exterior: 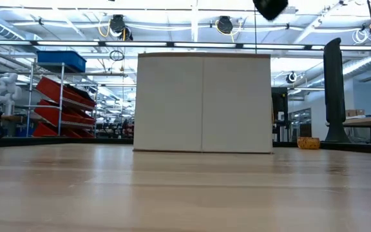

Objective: Sort clothes
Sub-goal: Return to Home Position

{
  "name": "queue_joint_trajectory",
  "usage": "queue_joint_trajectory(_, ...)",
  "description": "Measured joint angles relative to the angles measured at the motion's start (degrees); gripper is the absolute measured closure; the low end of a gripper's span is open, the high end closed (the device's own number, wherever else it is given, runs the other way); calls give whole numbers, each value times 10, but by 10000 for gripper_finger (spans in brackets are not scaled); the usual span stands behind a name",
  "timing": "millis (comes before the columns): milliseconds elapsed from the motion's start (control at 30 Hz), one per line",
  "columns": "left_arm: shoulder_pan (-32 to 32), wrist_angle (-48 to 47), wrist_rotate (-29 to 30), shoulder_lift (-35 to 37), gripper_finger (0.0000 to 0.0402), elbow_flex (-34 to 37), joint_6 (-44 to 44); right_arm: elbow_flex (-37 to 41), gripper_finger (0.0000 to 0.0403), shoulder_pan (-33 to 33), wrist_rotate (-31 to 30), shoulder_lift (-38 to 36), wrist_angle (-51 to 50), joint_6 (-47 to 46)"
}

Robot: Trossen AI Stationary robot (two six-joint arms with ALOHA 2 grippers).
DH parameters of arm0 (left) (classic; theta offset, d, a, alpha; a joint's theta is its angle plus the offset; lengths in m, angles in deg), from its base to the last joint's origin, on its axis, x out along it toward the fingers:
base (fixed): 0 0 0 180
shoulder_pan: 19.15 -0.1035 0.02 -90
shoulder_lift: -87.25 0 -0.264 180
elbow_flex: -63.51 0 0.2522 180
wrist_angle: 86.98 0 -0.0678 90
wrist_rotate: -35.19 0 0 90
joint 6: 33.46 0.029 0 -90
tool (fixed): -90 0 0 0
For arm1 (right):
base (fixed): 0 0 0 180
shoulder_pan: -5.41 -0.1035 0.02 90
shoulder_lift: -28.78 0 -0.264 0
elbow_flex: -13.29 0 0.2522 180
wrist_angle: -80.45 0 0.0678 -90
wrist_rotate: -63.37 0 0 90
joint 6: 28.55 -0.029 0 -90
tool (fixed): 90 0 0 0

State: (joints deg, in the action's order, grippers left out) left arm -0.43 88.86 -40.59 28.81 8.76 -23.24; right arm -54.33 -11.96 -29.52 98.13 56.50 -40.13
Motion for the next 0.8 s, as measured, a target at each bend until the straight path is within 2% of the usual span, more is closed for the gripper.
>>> queue_joint_trajectory(133,0,16,9,0,256,0,27,-37,403,0,0,0,-13,43)
queue_joint_trajectory(400,0,7,110,48,256,0,22,-125,403,13,-4,-5,-85,123)
queue_joint_trajectory(800,0,-163,115,190,256,0,-13,-140,403,47,-6,-87,-139,155)
